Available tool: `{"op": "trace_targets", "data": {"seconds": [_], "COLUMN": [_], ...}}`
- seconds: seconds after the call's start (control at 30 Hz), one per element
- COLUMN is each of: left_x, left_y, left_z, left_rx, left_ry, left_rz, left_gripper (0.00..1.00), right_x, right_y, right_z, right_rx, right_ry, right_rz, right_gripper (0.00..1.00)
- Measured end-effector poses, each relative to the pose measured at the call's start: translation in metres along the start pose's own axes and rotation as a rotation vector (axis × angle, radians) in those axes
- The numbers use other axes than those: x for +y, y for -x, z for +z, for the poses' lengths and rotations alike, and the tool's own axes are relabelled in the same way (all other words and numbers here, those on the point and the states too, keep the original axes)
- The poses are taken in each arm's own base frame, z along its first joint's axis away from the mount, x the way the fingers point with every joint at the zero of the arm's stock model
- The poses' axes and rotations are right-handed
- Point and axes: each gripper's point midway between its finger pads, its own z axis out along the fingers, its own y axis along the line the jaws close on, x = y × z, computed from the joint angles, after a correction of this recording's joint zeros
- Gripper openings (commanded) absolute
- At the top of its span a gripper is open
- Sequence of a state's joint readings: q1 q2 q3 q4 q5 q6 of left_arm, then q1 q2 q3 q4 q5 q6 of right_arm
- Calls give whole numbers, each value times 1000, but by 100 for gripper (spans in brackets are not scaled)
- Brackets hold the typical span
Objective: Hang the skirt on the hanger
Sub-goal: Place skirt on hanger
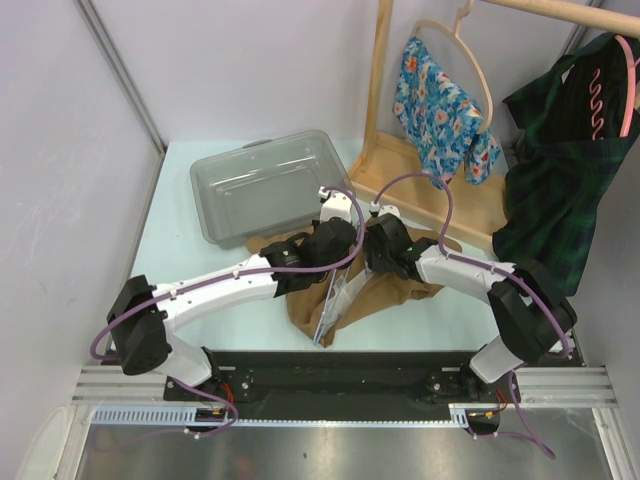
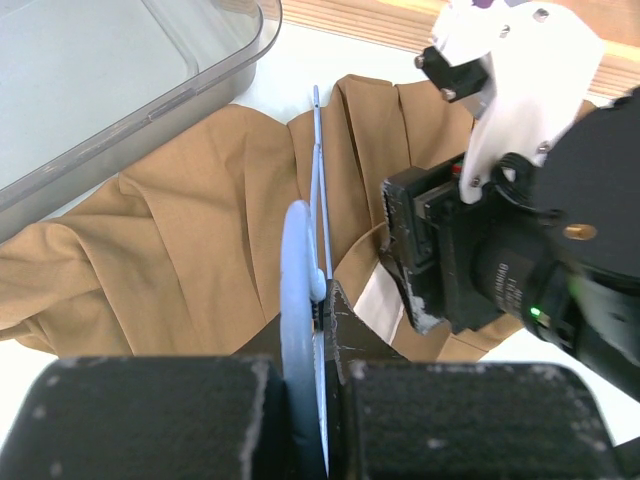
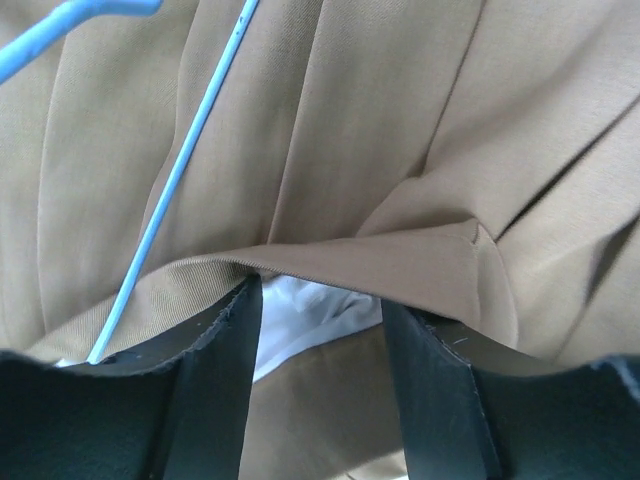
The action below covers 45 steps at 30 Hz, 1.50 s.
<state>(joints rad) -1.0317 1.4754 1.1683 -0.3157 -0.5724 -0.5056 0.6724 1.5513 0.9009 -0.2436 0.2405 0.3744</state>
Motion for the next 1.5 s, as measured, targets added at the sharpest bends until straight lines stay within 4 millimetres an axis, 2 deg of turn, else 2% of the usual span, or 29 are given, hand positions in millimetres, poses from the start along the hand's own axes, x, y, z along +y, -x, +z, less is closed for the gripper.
{"op": "trace_targets", "data": {"seconds": [0.2,0.23,0.4,0.5,0.63,0.8,0.97,1.2,1.5], "left_x": [1,1,2,2,3,5,4,0,-5], "left_y": [-2,-2,-5,-4,-6,-8,-5,0,0], "left_z": [0,0,1,1,0,-1,-5,-10,-17], "left_rx": [3,4,8,8,9,8,-8,-21,-43], "left_ry": [2,2,5,4,4,2,-17,-54,-118], "left_rz": [2,3,6,6,6,6,-8,-16,2], "left_gripper": [0,0,0,0,0,0,0,0,0], "right_x": [0,0,-5,-6,-7,-13,-31,-63,-71], "right_y": [-6,-6,-6,-6,-4,5,21,27,31], "right_z": [14,15,15,13,4,-17,-39,-47,-53], "right_rx": [10,11,1,-2,-8,-38,-84,-83,-77], "right_ry": [-20,-24,-56,-70,-79,-88,-108,-166,-138], "right_rz": [38,42,63,65,72,82,126,162,168], "right_gripper": [29,21,14,0,0,0,0,0,0]}}
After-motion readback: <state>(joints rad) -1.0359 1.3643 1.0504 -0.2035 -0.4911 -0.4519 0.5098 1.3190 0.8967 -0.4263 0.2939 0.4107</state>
